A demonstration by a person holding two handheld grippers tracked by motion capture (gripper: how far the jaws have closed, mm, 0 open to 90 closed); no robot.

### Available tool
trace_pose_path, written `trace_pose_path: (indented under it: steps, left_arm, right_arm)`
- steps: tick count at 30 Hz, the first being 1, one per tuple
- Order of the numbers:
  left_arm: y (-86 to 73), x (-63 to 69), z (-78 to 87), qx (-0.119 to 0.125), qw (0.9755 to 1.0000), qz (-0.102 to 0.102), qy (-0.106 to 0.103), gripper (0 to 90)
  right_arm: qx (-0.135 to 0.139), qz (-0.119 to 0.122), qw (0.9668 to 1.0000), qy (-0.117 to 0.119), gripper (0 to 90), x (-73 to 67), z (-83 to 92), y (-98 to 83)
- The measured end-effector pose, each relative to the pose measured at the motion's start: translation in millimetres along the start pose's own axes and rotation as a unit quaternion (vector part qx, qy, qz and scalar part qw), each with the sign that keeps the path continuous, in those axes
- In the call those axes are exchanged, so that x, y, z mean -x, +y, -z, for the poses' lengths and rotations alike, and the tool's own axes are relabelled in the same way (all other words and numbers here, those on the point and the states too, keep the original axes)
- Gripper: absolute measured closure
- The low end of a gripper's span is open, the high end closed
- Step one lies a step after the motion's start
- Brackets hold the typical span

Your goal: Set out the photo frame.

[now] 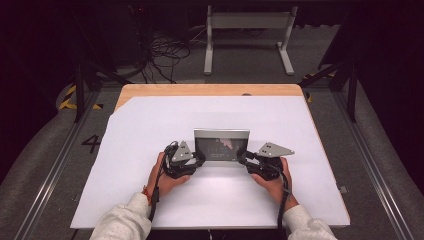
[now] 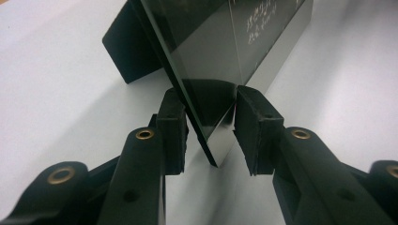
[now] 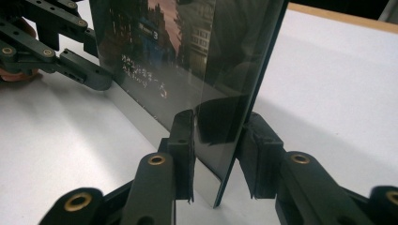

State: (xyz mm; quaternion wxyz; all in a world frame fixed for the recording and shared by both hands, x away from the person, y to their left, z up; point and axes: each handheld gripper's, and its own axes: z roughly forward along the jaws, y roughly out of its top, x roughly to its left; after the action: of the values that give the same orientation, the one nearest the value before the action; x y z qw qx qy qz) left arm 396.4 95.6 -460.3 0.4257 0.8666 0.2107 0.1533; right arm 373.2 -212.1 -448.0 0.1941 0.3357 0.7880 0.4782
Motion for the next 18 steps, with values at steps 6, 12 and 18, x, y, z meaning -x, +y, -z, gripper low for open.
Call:
trace_pose_path:
  steps: [6, 12, 18]
  left_arm:
    - [-0.7, 0.2, -1.2, -0.002, 1.0, 0.006, -0.003, 64.5]
    - [-0.2, -0.7, 0.3, 0.005, 0.9999, 0.011, -0.006, 64.6]
    - [1.7, -0.4, 4.3, 0.011, 0.9999, 0.009, -0.002, 63.3]
  right_arm:
    - [-0.009, 0.001, 1.0, 0.003, 67.6, 0.4, -2.0, -2.3]
    - [-0.012, 0.007, 0.9999, -0.001, 66.9, -0.9, -2.9, -2.9]
    - [-0.019, 0.016, 0.9996, -0.012, 65.0, -3.2, -2.3, -1.0]
